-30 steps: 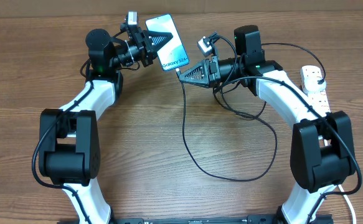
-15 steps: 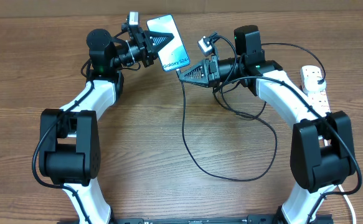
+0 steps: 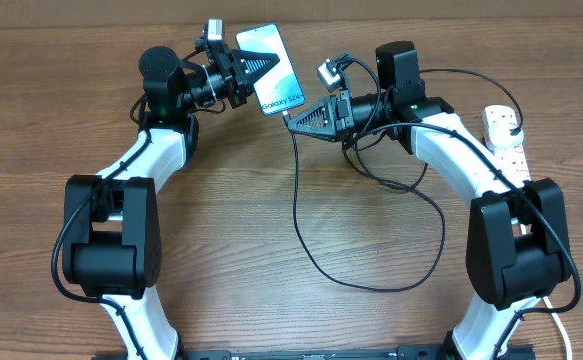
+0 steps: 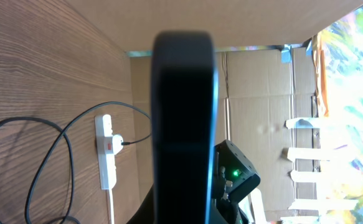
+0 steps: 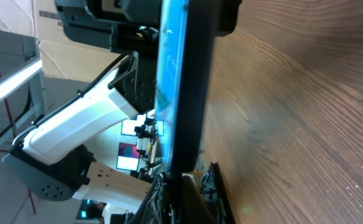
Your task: Plug charger to phone and switch on socket
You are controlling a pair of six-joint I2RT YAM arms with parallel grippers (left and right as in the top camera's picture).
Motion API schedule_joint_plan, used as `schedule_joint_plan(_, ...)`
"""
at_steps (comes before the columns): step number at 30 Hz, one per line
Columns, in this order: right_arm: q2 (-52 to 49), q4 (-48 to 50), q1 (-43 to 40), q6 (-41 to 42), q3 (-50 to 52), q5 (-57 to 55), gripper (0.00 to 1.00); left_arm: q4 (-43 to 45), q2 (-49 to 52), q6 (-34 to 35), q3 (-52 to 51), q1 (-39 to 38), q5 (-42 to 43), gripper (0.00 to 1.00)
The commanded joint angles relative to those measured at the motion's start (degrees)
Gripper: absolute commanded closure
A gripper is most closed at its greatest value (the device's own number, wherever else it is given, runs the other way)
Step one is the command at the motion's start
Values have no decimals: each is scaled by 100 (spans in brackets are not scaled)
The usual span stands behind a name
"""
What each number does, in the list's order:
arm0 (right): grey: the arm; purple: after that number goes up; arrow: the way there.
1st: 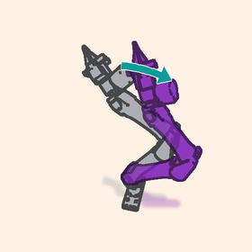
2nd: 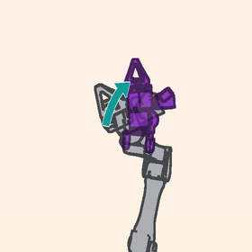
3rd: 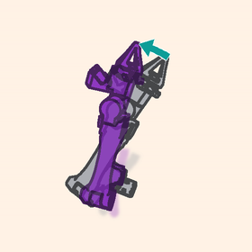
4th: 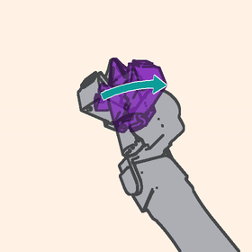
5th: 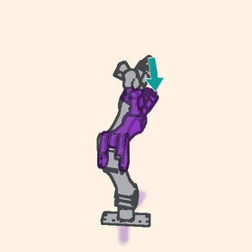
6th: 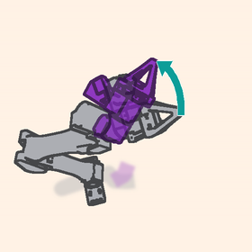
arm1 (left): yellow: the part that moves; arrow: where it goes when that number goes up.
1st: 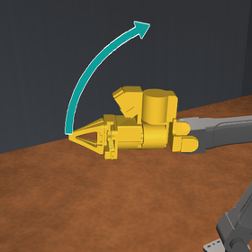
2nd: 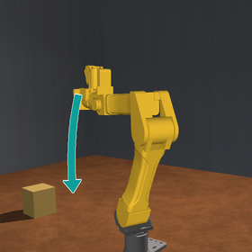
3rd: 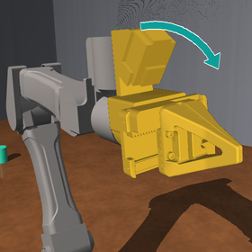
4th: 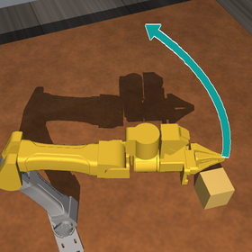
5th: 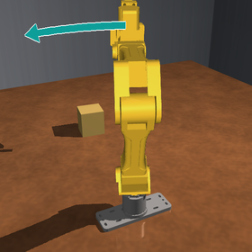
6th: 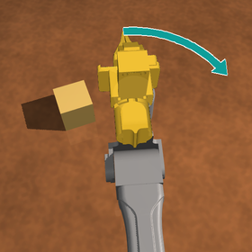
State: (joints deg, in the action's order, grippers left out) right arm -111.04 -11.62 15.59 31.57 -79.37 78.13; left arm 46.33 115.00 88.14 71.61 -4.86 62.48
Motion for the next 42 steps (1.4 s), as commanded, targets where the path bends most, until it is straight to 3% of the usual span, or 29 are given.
schedule_joint_plan(1, 79, -7, 13, 11, -39, 201, 96, 63, -31, -114, 59, 50, -7, 95)
schedule_joint_plan(42, 79, -2, 13, 15, -39, -68, 96, -114, -31, -289, 59, -37, 101, 96)
